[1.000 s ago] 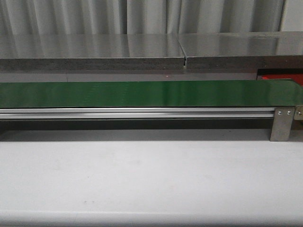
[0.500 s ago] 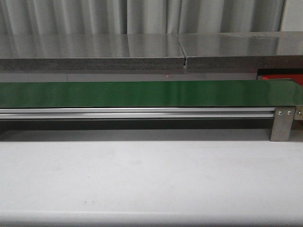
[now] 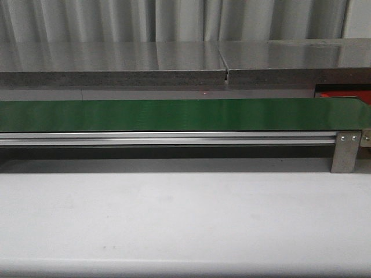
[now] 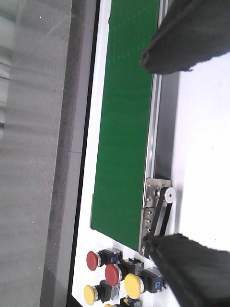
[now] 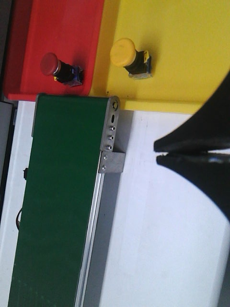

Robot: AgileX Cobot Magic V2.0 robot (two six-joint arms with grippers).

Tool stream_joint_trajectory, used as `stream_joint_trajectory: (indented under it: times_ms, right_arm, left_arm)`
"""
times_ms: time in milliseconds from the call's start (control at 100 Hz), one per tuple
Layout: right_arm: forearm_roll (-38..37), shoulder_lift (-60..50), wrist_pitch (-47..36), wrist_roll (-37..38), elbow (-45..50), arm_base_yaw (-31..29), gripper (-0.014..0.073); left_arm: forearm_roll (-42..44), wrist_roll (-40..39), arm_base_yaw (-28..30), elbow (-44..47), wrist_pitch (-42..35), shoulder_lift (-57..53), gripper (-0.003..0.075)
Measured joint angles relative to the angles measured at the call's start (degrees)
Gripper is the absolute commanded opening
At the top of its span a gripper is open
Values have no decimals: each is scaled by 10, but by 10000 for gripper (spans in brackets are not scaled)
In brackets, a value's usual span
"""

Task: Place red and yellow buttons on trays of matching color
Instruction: 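Grasp another yellow button from the cluster with the left gripper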

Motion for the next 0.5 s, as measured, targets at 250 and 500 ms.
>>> stream_joint_trajectory:
  times_ms: [250,500]
  right_arm:
    - [0,0,0,0,0,0,-117]
    - [0,0,0,0,0,0,-117]
  left_arm:
    - [78,-67,4,-73,15,120,627]
    - [111,-101,67,-228,38,335,627]
